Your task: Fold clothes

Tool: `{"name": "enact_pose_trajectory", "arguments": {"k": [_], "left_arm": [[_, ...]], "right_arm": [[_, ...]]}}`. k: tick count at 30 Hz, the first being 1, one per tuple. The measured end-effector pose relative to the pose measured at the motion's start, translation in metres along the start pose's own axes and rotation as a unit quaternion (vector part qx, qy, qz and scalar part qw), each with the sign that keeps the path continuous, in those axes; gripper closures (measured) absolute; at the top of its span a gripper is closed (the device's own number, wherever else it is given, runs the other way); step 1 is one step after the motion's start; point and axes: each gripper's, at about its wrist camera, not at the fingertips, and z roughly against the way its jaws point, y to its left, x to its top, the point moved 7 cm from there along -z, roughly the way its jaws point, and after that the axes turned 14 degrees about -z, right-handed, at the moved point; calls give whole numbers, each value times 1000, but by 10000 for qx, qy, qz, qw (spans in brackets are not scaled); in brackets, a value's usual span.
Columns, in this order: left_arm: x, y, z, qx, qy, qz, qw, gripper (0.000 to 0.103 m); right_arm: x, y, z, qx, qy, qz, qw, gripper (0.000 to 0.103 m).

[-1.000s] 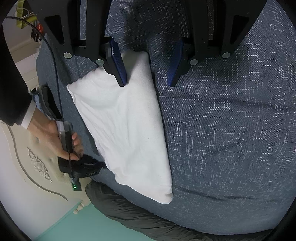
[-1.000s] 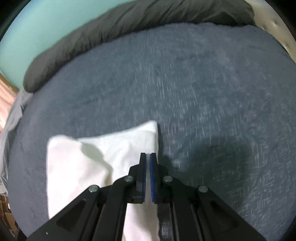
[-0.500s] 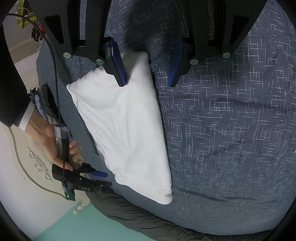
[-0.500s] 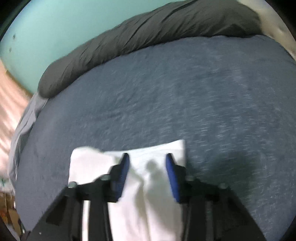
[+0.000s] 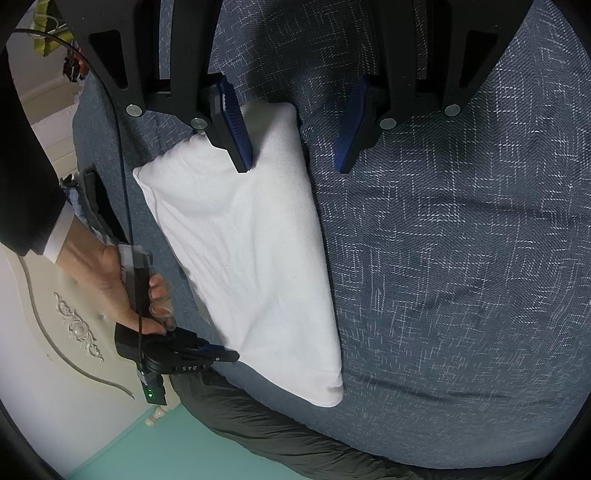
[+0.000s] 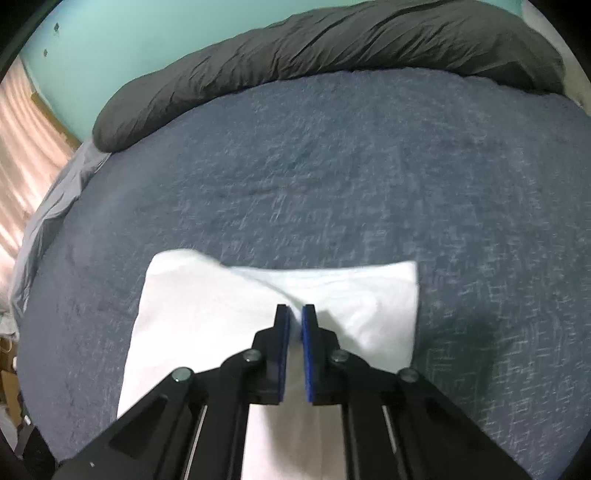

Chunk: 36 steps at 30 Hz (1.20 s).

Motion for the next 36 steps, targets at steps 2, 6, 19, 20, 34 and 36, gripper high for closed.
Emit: {"name": "enact_pose_trajectory", "arguments": {"k": [2,6,19,20,34,36], "left_arm": [[0,0,-1,2,-3,-6,10000,52],[-3,0,1,-7,3,-10,10000,51],[-3,-1,-4,7,9,2,10000,51],[-4,0,-5,8,9,2,10000,51],[-6,1,-2,-30,21,41,10000,51],[-6,1,-2,-24,16,40,10000,51]], "right_arm": [[4,-4,-5,-181,-41,-93,9998,96],[6,-5,-14,-395,-27,-144,9991,96],[3,-16,34,301,-212,-139,9992,83],[-2,-13,34,307,-133,-19,9994,83],[-24,-16,31,-27,-176,173,9997,84],[-35,-5,26,10,70,425,9991,84]]}}
